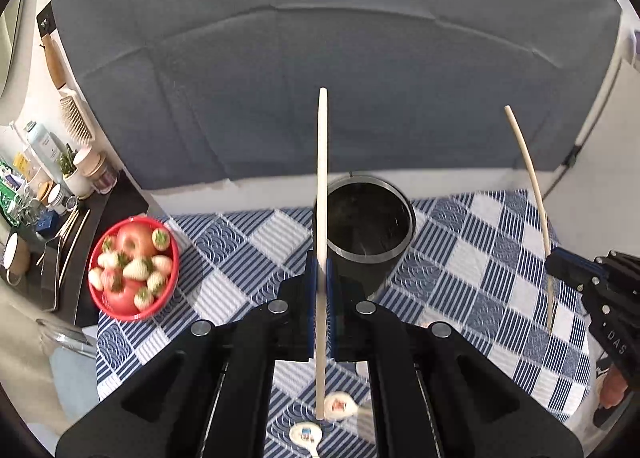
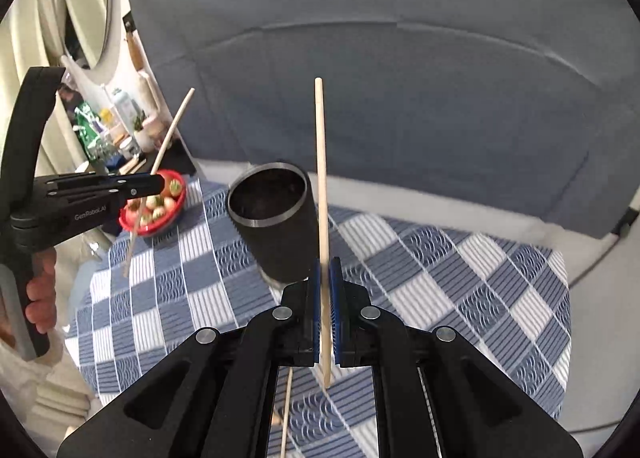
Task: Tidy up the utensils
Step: 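Lift both held chopsticks upright and carry them above the black cup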
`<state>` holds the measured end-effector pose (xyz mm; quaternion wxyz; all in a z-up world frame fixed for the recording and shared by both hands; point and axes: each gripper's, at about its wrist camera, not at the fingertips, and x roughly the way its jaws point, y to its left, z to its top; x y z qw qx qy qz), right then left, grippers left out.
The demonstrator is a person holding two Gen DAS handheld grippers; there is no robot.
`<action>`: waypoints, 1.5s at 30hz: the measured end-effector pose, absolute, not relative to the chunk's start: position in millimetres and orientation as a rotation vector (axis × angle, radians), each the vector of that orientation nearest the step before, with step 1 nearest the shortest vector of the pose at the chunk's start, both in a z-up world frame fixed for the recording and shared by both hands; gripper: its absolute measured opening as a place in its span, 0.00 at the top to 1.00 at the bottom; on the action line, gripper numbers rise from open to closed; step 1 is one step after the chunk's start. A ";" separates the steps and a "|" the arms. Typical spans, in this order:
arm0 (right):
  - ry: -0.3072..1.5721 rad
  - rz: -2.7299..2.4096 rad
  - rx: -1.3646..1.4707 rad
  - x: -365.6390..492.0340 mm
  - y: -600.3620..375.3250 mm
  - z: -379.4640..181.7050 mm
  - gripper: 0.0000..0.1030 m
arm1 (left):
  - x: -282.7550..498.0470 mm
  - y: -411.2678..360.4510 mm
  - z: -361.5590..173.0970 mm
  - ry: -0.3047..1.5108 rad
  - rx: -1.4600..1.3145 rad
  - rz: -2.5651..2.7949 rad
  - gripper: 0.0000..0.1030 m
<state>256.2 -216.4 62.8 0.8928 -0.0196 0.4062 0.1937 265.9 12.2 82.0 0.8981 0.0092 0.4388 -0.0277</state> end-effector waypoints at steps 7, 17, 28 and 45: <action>0.744 0.490 -0.002 294.0 -201.9 70.3 0.96 | 305.3 18.9 92.0 0.867 -0.011 -0.073 0.96; 0.603 0.577 0.102 328.2 -191.5 65.6 0.96 | 344.9 19.5 84.7 0.818 -0.061 -0.132 0.96; 0.557 0.677 0.248 371.9 -179.1 41.2 0.96 | 373.9 25.6 73.9 0.695 -0.165 -0.265 0.96; 0.656 0.675 0.250 379.1 -159.5 -17.7 0.96 | 370.6 16.9 22.3 0.693 -0.169 -0.337 0.96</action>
